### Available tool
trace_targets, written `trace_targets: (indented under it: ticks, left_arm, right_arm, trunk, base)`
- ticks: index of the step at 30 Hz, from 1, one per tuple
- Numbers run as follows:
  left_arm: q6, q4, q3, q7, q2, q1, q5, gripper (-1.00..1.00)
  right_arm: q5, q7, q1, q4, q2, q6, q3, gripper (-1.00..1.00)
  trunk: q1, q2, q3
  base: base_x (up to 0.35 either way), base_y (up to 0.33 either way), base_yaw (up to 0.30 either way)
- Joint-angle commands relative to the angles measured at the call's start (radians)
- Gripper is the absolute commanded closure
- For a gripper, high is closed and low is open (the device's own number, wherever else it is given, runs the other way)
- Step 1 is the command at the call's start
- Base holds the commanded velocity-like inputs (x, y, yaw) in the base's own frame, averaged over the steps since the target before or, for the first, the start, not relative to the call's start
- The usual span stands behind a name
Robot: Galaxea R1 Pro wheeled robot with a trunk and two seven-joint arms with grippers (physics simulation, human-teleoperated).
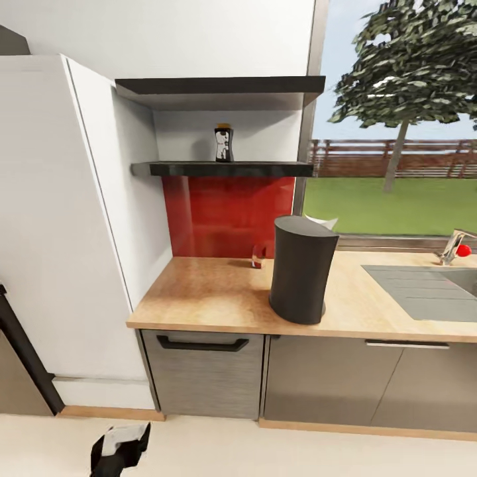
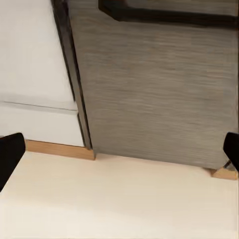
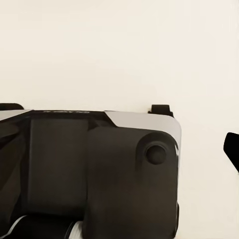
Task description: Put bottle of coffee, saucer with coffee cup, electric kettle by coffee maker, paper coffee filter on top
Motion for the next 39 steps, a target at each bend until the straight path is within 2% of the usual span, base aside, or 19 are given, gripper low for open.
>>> trace_targets:
  ticks: [1,3,7,10,12,14,16,18,19,21,23,24,25,28,31,33,35,37,39]
  left_arm:
    - [0.002,-0.092,-0.002,-0.006,-0.001,-0.008,0.012,-1.00]
    - [0.006,-0.142,-0.004,-0.008,-0.003,-0.025,0.012,-1.00]
    - [0.025,-0.235,-0.019,-0.008,-0.005,-0.099,0.012,-1.00]
    - [0.079,-0.282,-0.036,-0.007,-0.006,-0.156,0.013,-1.00]
    - [0.154,-0.338,-0.055,-0.007,-0.006,-0.201,0.016,-1.00]
    - [0.298,-0.467,-0.091,-0.007,-0.009,-0.284,0.019,-1.00]
    - [0.367,-0.516,-0.110,-0.006,-0.020,-0.330,0.019,-1.00]
    - [0.465,-0.553,-0.127,-0.005,-0.044,-0.411,0.019,-1.00]
    - [0.560,-0.568,-0.136,-0.002,-0.073,-0.512,0.016,-1.00]
    - [0.626,-0.573,-0.140,0.000,-0.099,-0.599,0.014,-1.00]
    - [0.702,-0.575,-0.142,0.003,-0.136,-0.725,0.013,-1.00]
    - [0.716,-0.575,-0.142,0.003,-0.143,-0.747,0.012,-1.00]
    - [0.773,-0.571,-0.142,0.005,-0.171,-0.832,0.011,-1.00]
    - [0.834,-0.523,-0.143,0.028,-0.199,-0.960,0.011,-1.00]
    - [0.849,-0.425,-0.143,0.055,-0.207,-1.082,0.012,-1.00]
    - [0.850,-0.328,-0.143,0.070,-0.210,-1.178,0.011,-1.00]
    - [0.848,-0.251,-0.143,0.080,-0.211,-1.246,0.011,-1.00]
    - [0.847,-0.201,-0.143,0.088,-0.211,-1.289,0.010,-1.00]
    - [0.842,-0.097,-0.142,0.104,-0.211,-1.379,0.009,-1.00]
  right_arm:
    - [0.010,0.001,0.000,-0.002,-0.001,0.004,-0.009,-1.00]
    - [0.010,-0.002,0.000,-0.002,-0.001,0.003,-0.009,-1.00]
    - [0.010,-0.006,0.000,-0.002,-0.001,-0.032,-0.008,-1.00]
    - [0.010,-0.007,0.000,-0.001,-0.001,-0.047,-0.007,-1.00]
    - [0.010,-0.007,0.000,-0.001,-0.002,-0.051,-0.007,-1.00]
    - [0.010,-0.007,0.000,-0.001,-0.001,-0.055,-0.007,-1.00]
    - [0.010,-0.007,0.000,-0.001,-0.001,-0.055,-0.007,-1.00]
    - [0.010,-0.007,0.000,-0.001,-0.001,-0.056,-0.007,-1.00]
    - [0.010,-0.007,0.000,-0.001,0.000,-0.056,-0.007,-1.00]
    - [0.010,-0.007,0.000,-0.001,0.001,-0.055,-0.007,-1.00]
    - [0.010,-0.007,0.000,-0.001,0.000,-0.054,-0.008,-1.00]
    - [0.010,-0.007,0.000,-0.001,0.000,-0.054,-0.008,-1.00]
    - [0.010,-0.007,0.000,-0.001,-0.001,-0.053,-0.008,-1.00]
    - [0.011,-0.007,0.000,-0.001,-0.002,-0.053,-0.008,-1.00]
    - [0.013,-0.016,0.000,0.000,-0.008,-0.052,-0.007,-1.00]
    - [0.013,-0.059,0.005,0.000,-0.026,-0.052,-0.007,-1.00]
    - [0.013,-0.108,0.013,0.001,-0.039,-0.051,-0.007,-1.00]
    - [0.013,-0.137,0.019,0.001,-0.044,-0.051,-0.007,-1.00]
    - [0.014,-0.172,0.037,0.001,-0.050,-0.050,-0.007,-1.00]
  trunk:
    - [0.000,-0.001,0.000]
    - [0.000,-0.001,0.000]
    - [0.000,-0.001,0.000]
    - [0.000,-0.001,0.000]
    - [0.000,-0.001,0.000]
    - [0.000,-0.001,0.000]
    - [0.000,-0.001,0.000]
    - [0.000,-0.001,0.000]
    - [0.000,-0.001,0.000]
    - [0.000,-0.001,0.000]
    - [0.000,-0.001,0.000]
    - [0.000,-0.001,0.000]
    - [0.000,-0.001,0.000]
    - [0.000,-0.001,0.000]
    - [0.000,-0.001,0.000]
    - [0.000,-0.001,0.000]
    - [0.000,-0.001,0.000]
    - [0.000,-0.001,0.000]
    - [0.000,-0.001,0.000]
  base:
    - [0.000,0.000,0.000]
    - [0.000,0.000,0.000]
    - [0.000,0.000,0.000]
    - [0.000,0.000,0.000]
    - [0.000,0.000,0.000]
    - [0.000,0.000,0.000]
    - [0.000,0.000,0.000]
    - [0.000,0.000,0.000]
    - [0.000,0.000,0.000]
    - [0.000,0.000,0.000]
    - [0.000,0.000,0.000]
    - [0.000,0.000,0.000]
    - [0.000,0.000,0.000]
    - [0.000,0.000,0.000]
    - [0.000,0.000,0.000]
    - [0.000,0.000,0.000]
    - [0.000,0.000,0.000]
    - [0.000,0.000,0.000]
    - [0.000,0.000,0.000]
